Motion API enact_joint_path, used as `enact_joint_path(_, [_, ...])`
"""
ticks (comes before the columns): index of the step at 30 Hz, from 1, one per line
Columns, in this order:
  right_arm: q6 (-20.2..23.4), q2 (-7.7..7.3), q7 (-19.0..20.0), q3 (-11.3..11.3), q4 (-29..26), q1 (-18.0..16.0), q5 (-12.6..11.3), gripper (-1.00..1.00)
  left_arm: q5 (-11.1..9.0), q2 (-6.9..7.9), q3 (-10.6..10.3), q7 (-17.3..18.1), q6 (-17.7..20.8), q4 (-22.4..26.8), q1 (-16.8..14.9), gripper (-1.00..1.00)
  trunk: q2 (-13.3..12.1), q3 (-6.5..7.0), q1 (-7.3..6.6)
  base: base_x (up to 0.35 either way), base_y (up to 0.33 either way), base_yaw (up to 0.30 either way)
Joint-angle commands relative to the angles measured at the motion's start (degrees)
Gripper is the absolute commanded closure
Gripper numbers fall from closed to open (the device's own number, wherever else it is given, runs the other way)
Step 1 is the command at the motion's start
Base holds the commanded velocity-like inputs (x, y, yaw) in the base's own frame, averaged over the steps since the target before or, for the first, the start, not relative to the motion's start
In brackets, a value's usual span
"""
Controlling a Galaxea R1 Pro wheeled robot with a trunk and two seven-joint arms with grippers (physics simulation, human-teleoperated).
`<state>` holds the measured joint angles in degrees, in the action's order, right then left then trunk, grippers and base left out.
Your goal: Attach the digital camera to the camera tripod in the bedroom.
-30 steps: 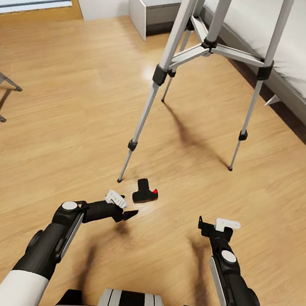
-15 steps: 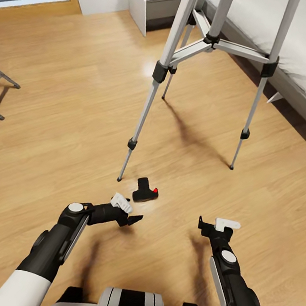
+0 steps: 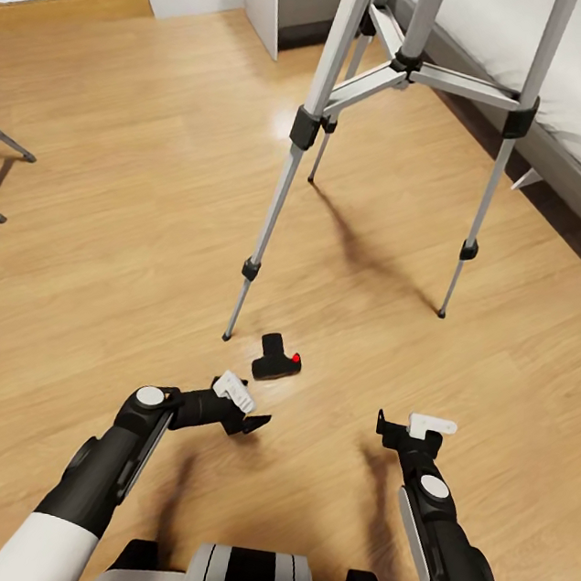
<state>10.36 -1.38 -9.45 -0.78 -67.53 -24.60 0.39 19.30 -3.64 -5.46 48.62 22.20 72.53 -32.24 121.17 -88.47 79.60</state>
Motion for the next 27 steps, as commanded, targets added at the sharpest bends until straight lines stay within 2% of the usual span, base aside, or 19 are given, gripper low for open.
enact_joint_path(1, [0.36,-0.04,-0.21,0.07,-0.1,-0.01,0.04,-1.0,0.39,0.0,0.06,0.31,0.23,0.1,-0.02,-1.0,0.01,-0.1,-0.01,0.0,0.0,0.0])
enact_joint_path(27, [0.95,-0.2,-0.76,-0.1,-4.11,-0.45,0.13,-1.0,0.82,0.37,0.85,0.31,0.0,0.98,-0.67,-1.0,0.01,-1.75,-0.01,0.0,0.0,0.0])
